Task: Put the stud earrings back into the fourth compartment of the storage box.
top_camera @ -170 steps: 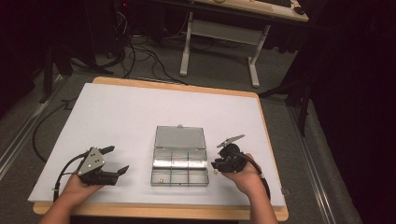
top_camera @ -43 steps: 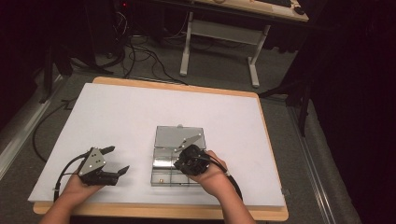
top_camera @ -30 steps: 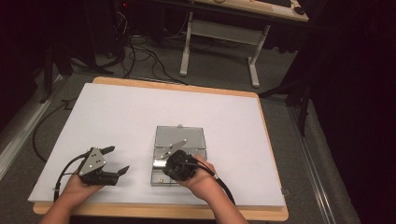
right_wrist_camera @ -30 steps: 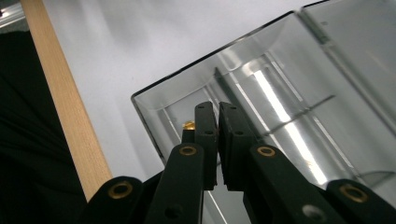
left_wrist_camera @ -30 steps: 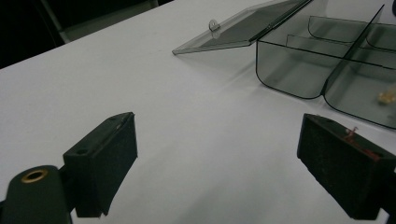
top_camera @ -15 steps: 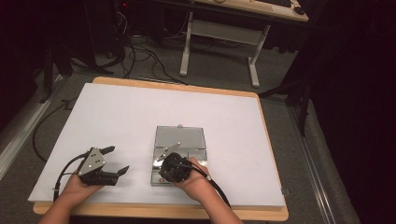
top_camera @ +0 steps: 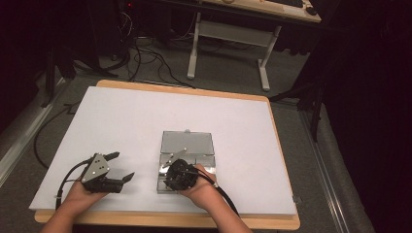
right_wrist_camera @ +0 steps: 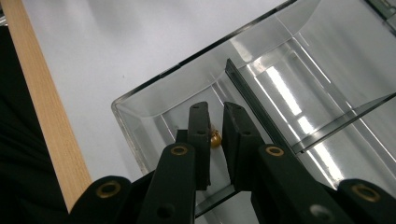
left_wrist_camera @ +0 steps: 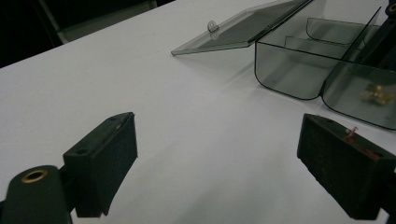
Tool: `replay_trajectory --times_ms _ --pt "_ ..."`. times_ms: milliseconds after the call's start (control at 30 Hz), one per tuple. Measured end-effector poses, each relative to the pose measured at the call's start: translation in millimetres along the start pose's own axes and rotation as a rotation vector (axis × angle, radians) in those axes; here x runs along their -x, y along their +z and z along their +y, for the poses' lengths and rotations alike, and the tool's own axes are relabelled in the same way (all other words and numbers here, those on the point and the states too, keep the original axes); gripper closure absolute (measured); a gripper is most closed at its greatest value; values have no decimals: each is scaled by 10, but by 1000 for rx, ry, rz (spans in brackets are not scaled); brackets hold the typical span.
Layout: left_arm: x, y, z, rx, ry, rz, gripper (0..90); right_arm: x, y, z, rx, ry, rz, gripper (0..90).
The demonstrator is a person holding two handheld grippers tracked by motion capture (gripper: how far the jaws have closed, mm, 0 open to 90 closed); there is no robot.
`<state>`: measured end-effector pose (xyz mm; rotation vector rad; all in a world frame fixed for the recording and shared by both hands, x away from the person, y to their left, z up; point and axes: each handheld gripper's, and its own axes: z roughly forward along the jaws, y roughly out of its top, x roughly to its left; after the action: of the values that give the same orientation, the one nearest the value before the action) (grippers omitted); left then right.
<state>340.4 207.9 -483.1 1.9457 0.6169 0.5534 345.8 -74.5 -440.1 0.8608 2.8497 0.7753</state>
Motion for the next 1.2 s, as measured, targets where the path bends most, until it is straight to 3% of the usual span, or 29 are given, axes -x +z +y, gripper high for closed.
replay_trajectory --times_ms 667,933,1200 --pt "-8 -6 -3 6 -6 0 126 -13 -171 -19 24 -30 -29 786" --pt "-9 -7 -3 6 -4 -1 126 56 -310 -69 58 -4 -65 707" --pt "-9 -8 -3 7 -5 -1 126 211 -468 -181 88 52 -96 639"
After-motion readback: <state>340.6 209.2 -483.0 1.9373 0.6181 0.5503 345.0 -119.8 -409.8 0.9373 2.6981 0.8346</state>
